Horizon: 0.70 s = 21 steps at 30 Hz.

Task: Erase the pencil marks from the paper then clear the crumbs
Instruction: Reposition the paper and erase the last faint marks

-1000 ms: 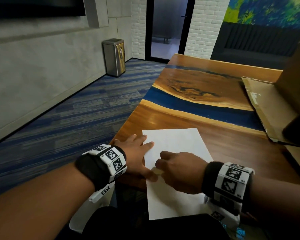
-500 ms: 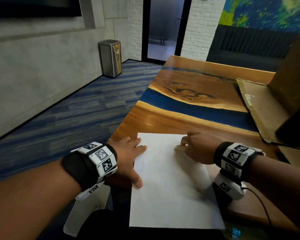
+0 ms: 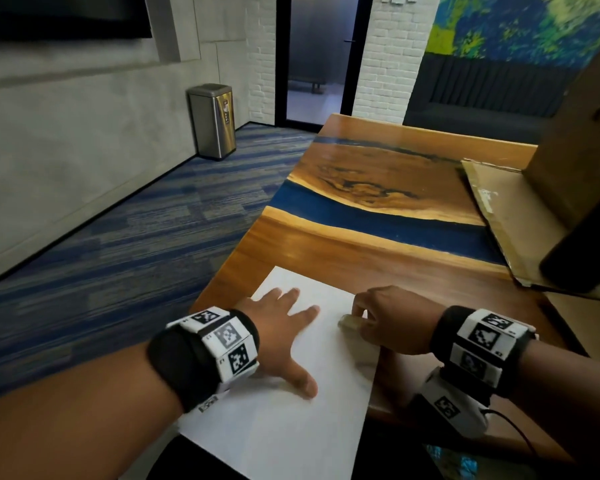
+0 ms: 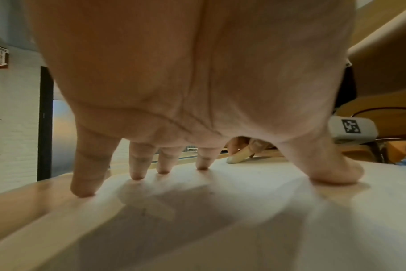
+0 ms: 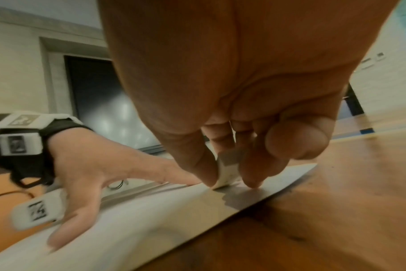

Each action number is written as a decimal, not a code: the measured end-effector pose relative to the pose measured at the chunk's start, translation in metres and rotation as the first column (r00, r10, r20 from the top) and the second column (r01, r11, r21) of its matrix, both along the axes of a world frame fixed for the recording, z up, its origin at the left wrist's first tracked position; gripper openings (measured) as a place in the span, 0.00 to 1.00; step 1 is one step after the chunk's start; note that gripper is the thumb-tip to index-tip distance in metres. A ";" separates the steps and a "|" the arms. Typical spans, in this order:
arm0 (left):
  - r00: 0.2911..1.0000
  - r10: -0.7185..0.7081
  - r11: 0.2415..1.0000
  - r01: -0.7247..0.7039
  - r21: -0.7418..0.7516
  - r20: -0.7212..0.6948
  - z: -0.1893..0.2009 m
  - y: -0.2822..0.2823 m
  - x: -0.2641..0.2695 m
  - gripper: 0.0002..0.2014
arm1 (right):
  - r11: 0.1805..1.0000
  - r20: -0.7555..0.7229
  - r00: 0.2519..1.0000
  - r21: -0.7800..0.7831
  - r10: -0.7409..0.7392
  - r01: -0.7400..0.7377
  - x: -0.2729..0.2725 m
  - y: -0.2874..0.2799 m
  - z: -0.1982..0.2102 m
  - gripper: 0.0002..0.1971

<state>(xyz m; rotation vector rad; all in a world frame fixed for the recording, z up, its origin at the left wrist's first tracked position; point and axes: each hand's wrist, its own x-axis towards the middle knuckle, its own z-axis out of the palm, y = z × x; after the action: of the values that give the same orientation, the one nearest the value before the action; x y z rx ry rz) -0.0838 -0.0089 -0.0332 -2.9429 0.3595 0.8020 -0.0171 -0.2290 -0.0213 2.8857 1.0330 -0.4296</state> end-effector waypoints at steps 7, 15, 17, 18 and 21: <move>0.999 -0.015 1.000 0.014 -0.019 -0.044 -0.003 0.009 0.012 0.67 | 0.914 -0.110 0.907 0.038 0.406 -0.405 -0.051 0.001 0.009 0.15; 0.999 0.024 1.000 -0.024 0.009 -0.027 0.003 0.008 0.025 0.65 | 0.967 0.057 0.965 -0.008 0.255 -0.255 -0.035 0.001 0.006 0.14; 0.999 0.034 0.999 -0.033 0.009 -0.033 0.003 0.010 0.030 0.66 | 0.932 -0.020 0.932 -0.003 0.362 -0.363 -0.048 0.006 0.005 0.15; 0.999 0.040 0.999 -0.040 0.012 -0.036 0.002 0.010 0.032 0.66 | 0.940 -0.020 0.940 -0.007 0.341 -0.341 -0.044 0.006 0.006 0.15; 0.999 0.050 0.997 -0.049 0.057 -0.011 0.002 0.008 0.038 0.63 | 0.990 0.045 0.989 -0.021 0.142 -0.141 -0.014 0.002 0.002 0.16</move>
<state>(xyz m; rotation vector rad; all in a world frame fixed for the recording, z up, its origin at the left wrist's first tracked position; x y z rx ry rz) -0.0454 -0.0006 -0.0316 -2.9065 0.2608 0.8231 -0.0314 -0.2275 -0.0191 2.7692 1.2100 -0.3595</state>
